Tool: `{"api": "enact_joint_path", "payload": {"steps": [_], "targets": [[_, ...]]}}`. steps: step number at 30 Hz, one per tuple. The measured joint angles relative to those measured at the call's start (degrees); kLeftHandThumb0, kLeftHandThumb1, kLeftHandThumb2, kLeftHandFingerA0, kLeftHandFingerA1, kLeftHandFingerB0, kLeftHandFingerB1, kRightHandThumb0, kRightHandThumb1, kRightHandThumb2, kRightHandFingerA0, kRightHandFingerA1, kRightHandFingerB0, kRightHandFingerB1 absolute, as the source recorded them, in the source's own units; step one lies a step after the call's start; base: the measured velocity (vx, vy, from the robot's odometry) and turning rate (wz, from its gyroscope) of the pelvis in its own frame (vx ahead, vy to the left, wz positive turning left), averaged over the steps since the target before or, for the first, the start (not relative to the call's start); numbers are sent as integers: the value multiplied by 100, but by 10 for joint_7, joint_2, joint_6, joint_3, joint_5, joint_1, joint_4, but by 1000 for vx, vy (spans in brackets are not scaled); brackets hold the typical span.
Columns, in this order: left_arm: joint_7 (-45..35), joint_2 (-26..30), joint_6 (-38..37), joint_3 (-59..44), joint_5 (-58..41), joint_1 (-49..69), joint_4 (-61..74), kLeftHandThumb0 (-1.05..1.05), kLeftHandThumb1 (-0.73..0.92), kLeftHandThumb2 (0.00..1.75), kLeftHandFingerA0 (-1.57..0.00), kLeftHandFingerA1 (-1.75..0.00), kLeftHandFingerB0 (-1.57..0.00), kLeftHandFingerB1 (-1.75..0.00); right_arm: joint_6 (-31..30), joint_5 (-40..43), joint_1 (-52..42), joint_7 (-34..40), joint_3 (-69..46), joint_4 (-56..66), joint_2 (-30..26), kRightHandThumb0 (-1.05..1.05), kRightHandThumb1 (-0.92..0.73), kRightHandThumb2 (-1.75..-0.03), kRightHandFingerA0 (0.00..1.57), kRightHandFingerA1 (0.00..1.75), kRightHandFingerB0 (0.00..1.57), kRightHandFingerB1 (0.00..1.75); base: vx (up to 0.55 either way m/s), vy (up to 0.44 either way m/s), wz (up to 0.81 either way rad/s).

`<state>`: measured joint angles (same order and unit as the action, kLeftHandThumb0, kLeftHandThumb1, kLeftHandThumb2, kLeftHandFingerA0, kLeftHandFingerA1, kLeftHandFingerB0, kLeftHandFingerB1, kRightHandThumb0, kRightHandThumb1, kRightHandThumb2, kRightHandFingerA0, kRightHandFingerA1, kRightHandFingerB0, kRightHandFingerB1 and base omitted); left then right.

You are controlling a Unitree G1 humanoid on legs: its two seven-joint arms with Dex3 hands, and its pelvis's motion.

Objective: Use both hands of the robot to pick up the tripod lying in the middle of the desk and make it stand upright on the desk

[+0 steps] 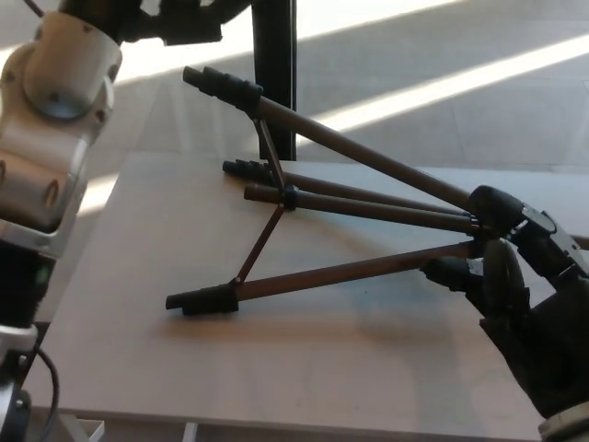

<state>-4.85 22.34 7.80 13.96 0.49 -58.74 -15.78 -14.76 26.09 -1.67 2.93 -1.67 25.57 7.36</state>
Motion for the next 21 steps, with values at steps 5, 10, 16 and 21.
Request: {"api": "enact_joint_path", "payload": {"steps": [5, 10, 16, 21], "targets": [[-1, -3, -8, 64, 38, -30, -69, -60, 61, 59, -64, -71, -69, -53, -13, 0, -12, 4, 11, -3, 6, -62, -69, -61, 69, 100, 54, 59, 0, 0, 0], [-1, -4, -12, 125, 72, -55, -125, -63, 65, 60, -63, -65, -69, -50, -20, -1, -23, 7, 18, -4, 10, -64, -68, -61, 72, 99, 57, 58, 0, 0, 0], [0, -8, -17, 199, 115, -91, -190, -62, 65, 60, -60, -71, -66, -54, -28, -1, -39, 9, 24, -4, 12, -61, -67, -60, 73, 99, 59, 58, 0, 0, 0], [5, -28, -28, 255, 152, -124, -249, -64, 64, 59, -62, -79, -67, -57, -36, -1, -56, 10, 25, -3, 12, -60, -68, -60, 71, 99, 61, 58, 0, 0, 0]]}}
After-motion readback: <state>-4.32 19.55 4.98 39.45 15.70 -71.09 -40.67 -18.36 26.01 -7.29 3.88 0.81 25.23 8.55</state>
